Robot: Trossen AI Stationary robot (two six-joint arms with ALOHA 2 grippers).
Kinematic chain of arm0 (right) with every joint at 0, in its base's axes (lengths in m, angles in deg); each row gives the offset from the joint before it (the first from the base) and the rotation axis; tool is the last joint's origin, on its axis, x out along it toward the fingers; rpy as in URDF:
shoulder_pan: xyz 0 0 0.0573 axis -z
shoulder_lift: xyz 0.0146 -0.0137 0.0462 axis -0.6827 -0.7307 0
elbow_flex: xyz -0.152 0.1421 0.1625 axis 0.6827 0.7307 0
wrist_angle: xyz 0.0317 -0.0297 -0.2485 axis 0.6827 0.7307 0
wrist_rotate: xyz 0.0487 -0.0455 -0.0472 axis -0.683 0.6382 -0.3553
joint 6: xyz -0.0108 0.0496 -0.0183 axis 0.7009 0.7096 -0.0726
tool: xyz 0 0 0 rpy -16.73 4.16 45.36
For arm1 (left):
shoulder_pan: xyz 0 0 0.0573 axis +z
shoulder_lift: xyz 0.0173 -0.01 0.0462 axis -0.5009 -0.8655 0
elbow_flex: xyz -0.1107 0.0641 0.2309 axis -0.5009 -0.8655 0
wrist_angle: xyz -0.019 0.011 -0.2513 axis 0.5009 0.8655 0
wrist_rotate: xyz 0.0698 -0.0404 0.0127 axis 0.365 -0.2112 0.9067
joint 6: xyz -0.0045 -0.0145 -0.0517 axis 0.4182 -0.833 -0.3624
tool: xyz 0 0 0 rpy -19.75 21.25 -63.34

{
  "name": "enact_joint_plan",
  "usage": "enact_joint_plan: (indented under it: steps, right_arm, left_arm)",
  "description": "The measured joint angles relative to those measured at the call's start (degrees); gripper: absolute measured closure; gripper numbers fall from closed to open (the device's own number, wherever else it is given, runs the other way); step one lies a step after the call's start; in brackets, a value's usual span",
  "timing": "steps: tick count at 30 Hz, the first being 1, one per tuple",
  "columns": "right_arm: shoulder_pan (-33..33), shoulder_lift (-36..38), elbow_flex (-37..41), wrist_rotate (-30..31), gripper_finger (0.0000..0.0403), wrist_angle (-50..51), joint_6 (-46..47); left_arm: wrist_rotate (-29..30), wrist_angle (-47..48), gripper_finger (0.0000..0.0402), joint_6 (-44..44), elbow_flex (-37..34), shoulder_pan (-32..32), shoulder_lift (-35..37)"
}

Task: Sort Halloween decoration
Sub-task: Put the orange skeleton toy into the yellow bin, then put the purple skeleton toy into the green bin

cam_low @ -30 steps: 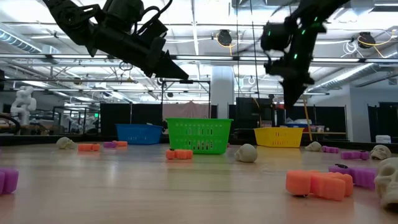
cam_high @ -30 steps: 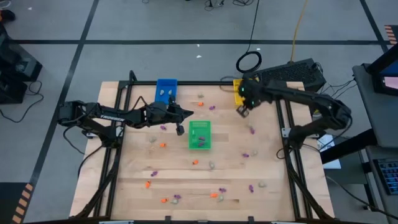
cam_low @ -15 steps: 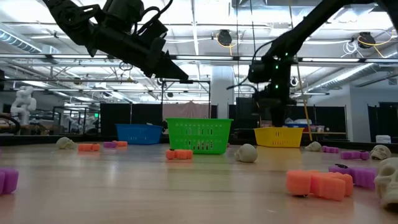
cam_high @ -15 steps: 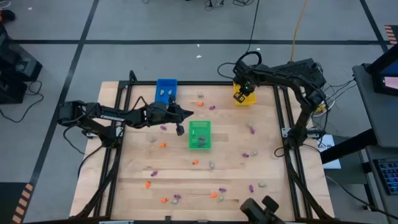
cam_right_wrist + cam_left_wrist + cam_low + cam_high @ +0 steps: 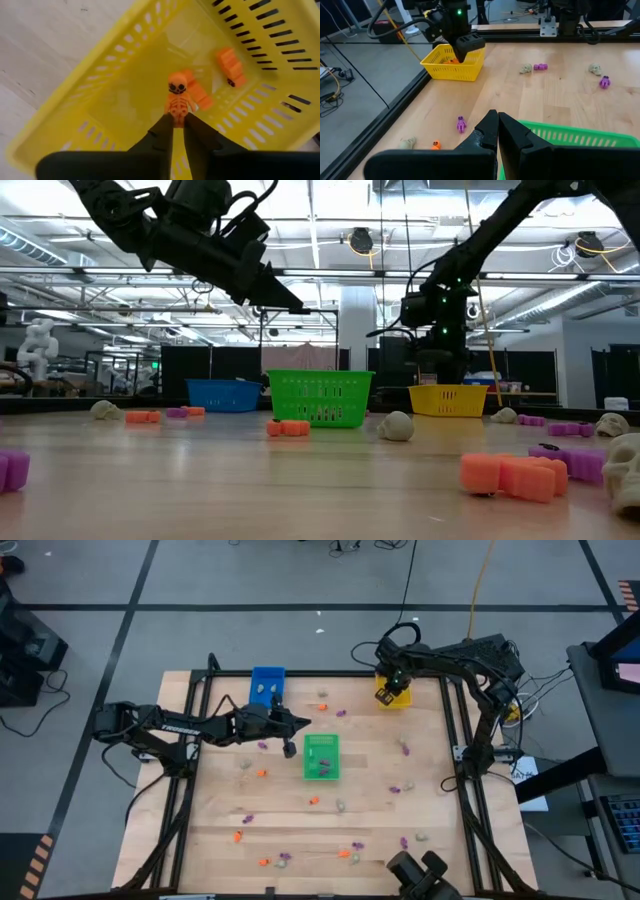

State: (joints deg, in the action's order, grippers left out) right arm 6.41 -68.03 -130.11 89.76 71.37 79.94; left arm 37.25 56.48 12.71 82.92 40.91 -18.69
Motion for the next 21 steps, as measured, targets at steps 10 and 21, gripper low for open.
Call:
enact_joint_plan:
  steps: [10,21]
  right_arm:
    - [-0.01,0.4,0.0,0.3,0.0281,-0.52,0.66]
    - [-5.49,14.49,3.54,0.1,0.0361,-13.52,-2.49]
  left_arm:
    - [-1.34,1.46,0.0391,-1.47,0.0,0.0,0.0]
    - [-7.04,10.16,0.0393,-1.21,1.93,-4.0,1.53]
